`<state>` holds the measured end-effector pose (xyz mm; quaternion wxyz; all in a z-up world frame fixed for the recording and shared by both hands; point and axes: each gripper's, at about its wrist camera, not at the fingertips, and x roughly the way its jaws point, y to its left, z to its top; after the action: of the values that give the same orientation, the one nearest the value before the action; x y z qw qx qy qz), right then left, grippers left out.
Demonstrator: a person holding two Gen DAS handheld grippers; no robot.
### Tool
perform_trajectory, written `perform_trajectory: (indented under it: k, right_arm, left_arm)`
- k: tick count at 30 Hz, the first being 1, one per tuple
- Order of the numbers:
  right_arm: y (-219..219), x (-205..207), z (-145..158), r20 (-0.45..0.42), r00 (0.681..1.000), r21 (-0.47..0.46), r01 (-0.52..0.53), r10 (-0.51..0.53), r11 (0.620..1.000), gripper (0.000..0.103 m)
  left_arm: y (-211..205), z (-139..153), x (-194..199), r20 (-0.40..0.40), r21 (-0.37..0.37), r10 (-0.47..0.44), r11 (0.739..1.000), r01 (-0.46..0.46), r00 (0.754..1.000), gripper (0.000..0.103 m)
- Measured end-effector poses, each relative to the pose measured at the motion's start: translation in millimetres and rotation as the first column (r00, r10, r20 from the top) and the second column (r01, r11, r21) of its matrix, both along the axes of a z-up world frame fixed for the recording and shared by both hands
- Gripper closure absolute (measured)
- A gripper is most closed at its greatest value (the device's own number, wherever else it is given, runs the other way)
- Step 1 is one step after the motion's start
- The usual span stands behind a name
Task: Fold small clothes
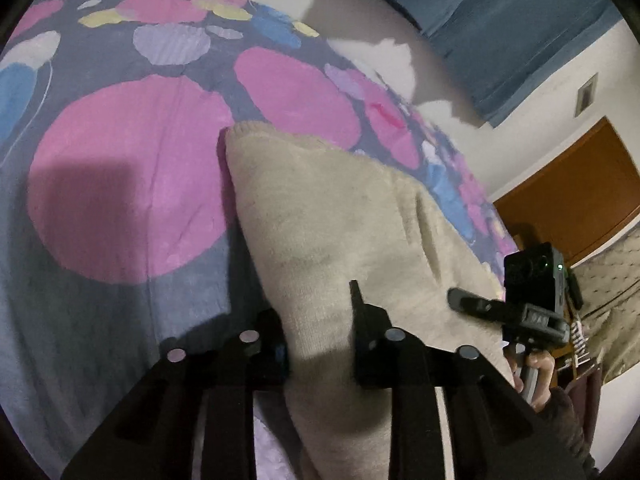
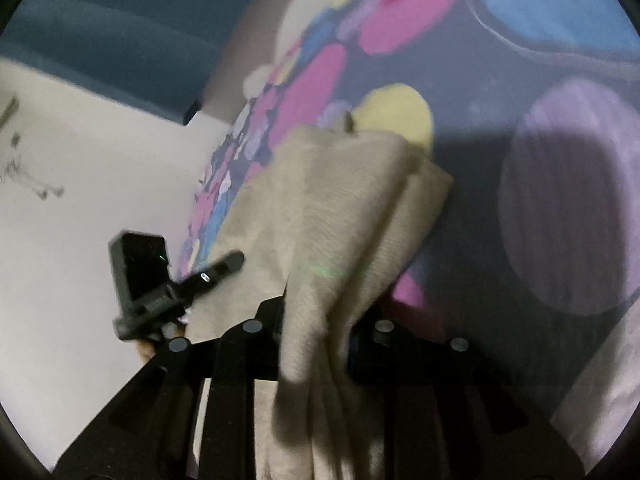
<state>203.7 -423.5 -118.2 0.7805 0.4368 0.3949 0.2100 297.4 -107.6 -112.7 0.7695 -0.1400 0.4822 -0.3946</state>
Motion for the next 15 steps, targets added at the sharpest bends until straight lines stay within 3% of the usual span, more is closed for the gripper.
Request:
perform_trajectory:
  k: [2, 3, 5, 8, 9, 12, 14, 15]
  right_arm:
    - [-5, -13, 12, 0.008, 1.000, 0.009, 0.003, -0.003, 1.000, 0.072]
    - [-7, -18, 15, 0.009, 1.000, -0.002, 0.003, -0.003, 1.000, 0.062]
    - [-11, -35, 17, -0.004, 1.000, -0.024, 0.010, -0.010, 1.000, 0.052]
    - [-16, -62, 13, -0.009, 1.000, 0.018, 0.003, -0.003, 1.000, 0.051]
    - [-16, -70, 11, -0.013, 1.000, 0.033, -0.001, 0.002, 0.999, 0.051]
    - [-3, -87, 11, -0.007, 1.000, 0.032, -0.026, 0.026, 0.999, 0.051]
    - [8, -90, 12, -0.018, 0.999, 0.007, -0.042, 0.042, 0.999, 0.051]
    - [11, -91, 12, -0.023, 0.998, -0.004, -0.050, 0.050, 0.999, 0.054]
  left_arm:
    - [12, 7, -5, -0.025, -0.065, 0.006, 0.998, -0.007, 1.000, 0.062]
    - [17, 10, -9, -0.038, -0.082, 0.003, 0.997, -0.006, 0.999, 0.054]
    - [28, 16, -26, -0.044, -0.089, -0.007, 0.996, 0.003, 0.999, 0.043]
    - [35, 10, -57, -0.084, -0.107, -0.083, 0.992, 0.074, 0.993, 0.030]
    - [37, 6, -67, -0.107, -0.119, -0.104, 0.989, 0.091, 0.989, 0.028]
    - [35, 8, -100, -0.020, -0.077, -0.126, 0.989, 0.124, 0.992, 0.027]
    - [29, 8, -104, -0.015, -0.061, -0.116, 0.992, 0.115, 0.993, 0.029]
    - [26, 7, -104, -0.024, -0.061, -0.104, 0.993, 0.103, 0.994, 0.038]
